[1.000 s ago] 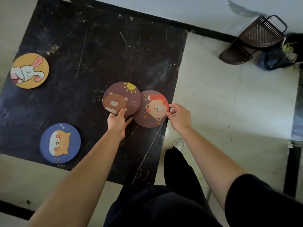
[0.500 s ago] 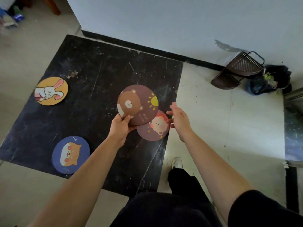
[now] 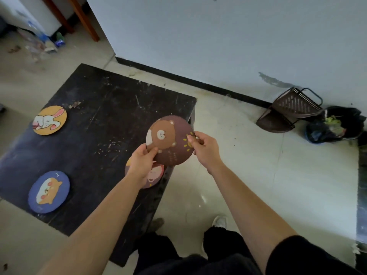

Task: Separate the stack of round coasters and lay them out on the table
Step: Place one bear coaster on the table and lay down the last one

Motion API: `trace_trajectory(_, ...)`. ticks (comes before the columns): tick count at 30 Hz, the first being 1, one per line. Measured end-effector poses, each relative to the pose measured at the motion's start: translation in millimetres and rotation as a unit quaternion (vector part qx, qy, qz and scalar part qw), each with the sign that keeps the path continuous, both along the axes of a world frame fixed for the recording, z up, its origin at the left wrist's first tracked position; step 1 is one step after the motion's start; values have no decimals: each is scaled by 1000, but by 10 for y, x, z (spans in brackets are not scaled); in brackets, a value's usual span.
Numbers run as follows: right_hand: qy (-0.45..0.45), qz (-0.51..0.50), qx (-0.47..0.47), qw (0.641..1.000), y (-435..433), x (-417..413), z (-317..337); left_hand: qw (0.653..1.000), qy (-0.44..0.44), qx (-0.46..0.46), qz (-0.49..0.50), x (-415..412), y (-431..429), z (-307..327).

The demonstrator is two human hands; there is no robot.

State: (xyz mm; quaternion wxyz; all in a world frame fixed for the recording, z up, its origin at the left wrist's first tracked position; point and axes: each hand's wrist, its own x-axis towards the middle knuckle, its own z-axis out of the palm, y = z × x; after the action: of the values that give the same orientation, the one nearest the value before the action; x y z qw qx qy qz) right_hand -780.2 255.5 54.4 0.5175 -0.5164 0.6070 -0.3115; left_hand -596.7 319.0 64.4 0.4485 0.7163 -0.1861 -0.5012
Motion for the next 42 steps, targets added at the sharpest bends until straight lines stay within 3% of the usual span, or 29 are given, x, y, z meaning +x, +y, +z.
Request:
trace_trajectory(7, -31, -2, 18, 999, -644, -947, 539, 999, 6, -37, 18, -906, -629, 469)
trace_trajectory(14, -30, 44, -21, 998, -1352, -931, 735, 995, -27, -74, 56, -912, -1212, 668)
trace_trajectory(25, 25, 201, -41, 978, -3013, 180, 537, 964, 62, -57, 254, -92, -2425, 118)
trace_trajectory(31, 52, 262, -6, 964, -3992, 832, 580, 940, 103, -52, 320, 331, -3229, 67)
trace_trajectory(42, 91, 459, 21, 883, -4658, 2354, 438, 876, 85, 0, 475, 1005, -3335, 100)
